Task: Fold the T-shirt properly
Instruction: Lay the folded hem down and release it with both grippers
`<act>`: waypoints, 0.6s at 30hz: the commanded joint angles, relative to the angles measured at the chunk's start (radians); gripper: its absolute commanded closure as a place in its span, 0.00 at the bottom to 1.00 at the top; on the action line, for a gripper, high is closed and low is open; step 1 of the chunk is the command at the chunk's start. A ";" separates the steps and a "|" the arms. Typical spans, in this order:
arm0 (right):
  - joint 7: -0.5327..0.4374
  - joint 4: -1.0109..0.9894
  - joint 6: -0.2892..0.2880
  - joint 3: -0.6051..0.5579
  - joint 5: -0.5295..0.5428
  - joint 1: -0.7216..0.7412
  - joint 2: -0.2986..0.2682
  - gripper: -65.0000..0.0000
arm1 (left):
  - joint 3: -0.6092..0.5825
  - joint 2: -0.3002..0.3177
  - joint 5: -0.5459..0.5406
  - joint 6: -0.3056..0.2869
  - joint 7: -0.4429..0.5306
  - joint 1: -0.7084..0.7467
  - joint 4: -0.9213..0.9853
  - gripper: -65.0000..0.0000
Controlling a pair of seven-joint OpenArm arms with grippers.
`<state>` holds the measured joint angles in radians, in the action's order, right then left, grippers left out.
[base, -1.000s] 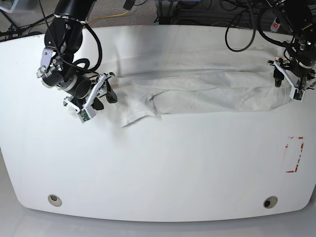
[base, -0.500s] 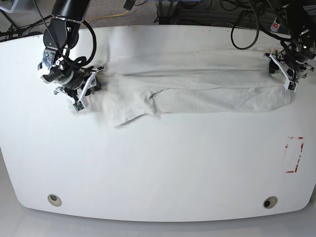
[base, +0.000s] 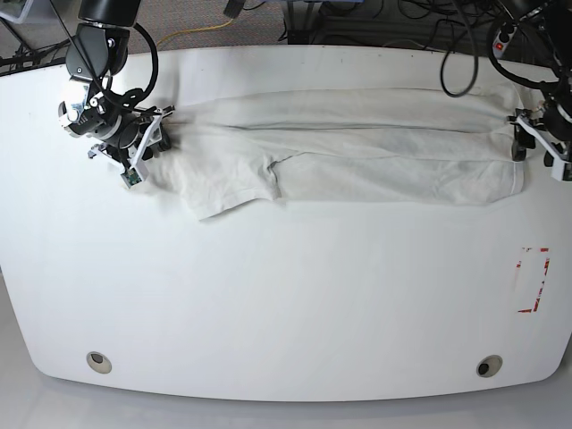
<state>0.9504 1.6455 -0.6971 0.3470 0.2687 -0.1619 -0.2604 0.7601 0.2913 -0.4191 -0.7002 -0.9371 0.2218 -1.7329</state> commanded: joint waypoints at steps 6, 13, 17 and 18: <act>-0.009 0.014 -0.001 0.005 0.008 0.009 0.009 0.69 | 0.157 0.015 -0.122 0.002 -0.132 -0.063 0.043 0.20; -0.009 0.014 -0.001 0.005 0.008 0.009 0.020 0.69 | 0.163 0.036 -0.126 0.002 -0.132 -0.109 0.233 0.20; -0.009 0.014 -0.001 0.005 0.008 0.011 0.022 0.69 | 0.163 0.035 -0.128 0.002 -0.127 -0.112 0.313 0.20; -0.009 0.014 -0.001 0.005 0.008 0.011 0.022 0.69 | 0.163 0.035 -0.128 0.002 -0.127 -0.112 0.322 0.20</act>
<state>0.9497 1.6459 -0.6964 0.3481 0.2687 -0.1616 -0.2283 0.9173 0.3050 -0.5346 -0.6971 -1.0798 0.1165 -1.4128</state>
